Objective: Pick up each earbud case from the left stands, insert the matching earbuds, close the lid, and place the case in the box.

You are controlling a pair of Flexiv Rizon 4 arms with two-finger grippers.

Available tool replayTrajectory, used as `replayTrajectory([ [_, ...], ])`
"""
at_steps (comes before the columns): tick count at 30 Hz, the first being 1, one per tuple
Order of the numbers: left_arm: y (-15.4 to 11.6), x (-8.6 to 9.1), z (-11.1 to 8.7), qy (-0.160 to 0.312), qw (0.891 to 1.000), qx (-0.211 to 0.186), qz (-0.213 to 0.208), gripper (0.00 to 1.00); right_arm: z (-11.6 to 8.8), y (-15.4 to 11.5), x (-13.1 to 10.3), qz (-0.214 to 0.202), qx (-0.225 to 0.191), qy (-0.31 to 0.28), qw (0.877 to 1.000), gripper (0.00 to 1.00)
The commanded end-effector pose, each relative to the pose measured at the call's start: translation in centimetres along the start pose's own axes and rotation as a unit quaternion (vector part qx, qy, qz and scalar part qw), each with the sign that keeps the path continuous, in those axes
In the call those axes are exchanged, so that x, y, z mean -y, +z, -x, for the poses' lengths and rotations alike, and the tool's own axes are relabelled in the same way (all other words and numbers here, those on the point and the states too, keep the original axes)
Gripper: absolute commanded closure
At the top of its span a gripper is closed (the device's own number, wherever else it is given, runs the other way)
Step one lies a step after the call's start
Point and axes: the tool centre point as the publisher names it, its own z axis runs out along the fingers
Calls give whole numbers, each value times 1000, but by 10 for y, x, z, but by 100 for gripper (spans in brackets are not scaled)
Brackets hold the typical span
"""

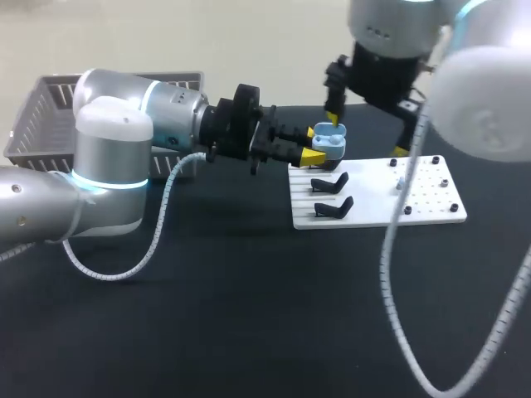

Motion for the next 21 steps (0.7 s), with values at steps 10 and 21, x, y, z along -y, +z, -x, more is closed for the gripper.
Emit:
replayTrajectory([
  [10,0,0,0,1,1000,0,1,100,41,28,40,44,7,-37,998,11],
  [21,0,0,0,1,1000,0,1,100,53,70,53,29,-12,-69,997,12],
])
